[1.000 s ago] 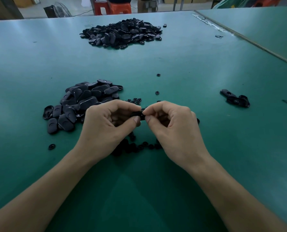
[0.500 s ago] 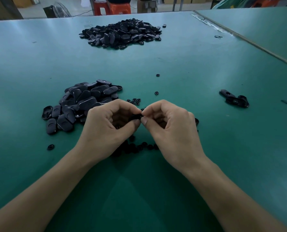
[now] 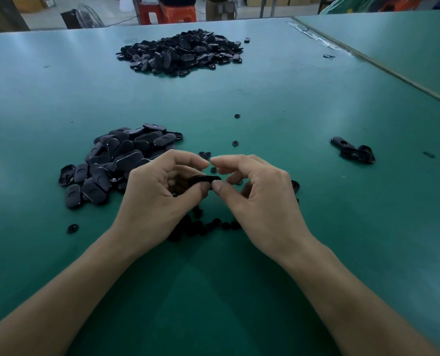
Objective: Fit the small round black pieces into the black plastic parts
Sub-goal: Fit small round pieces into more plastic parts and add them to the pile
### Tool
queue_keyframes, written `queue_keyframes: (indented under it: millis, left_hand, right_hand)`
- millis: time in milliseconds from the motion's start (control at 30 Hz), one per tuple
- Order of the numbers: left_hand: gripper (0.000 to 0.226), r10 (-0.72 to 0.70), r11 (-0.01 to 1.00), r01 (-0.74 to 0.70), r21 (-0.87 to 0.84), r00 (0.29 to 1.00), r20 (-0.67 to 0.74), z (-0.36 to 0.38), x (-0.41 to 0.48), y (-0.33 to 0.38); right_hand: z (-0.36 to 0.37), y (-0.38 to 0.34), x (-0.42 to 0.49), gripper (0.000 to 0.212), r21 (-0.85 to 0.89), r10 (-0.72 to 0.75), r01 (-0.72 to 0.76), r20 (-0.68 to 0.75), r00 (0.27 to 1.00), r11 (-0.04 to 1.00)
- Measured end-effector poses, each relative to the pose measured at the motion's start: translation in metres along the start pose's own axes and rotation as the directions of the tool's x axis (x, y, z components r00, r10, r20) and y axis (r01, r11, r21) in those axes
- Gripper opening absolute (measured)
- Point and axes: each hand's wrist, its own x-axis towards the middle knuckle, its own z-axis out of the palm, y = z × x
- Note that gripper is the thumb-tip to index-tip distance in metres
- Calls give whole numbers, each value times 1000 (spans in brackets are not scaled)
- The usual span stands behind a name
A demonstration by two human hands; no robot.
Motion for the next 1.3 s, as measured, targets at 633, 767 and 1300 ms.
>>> queue_keyframes:
  millis: [633,767,1300]
  left_hand:
    - [23,-61,984,64,-164,998,23,-3,2,-1]
    - [23,-64,985,67,-158,998,22,-2,3,-2]
    - [20,11,996,-16,-93,998,-56,-2,2,-1]
  right_hand:
    - [-3,-1,1,11,42,26,-29,73,997,999]
    - [-2,-3,1,10,37,42,-45,82,996,998]
    - [-3,-3,1,21,-2,-2,2,44,999,1000]
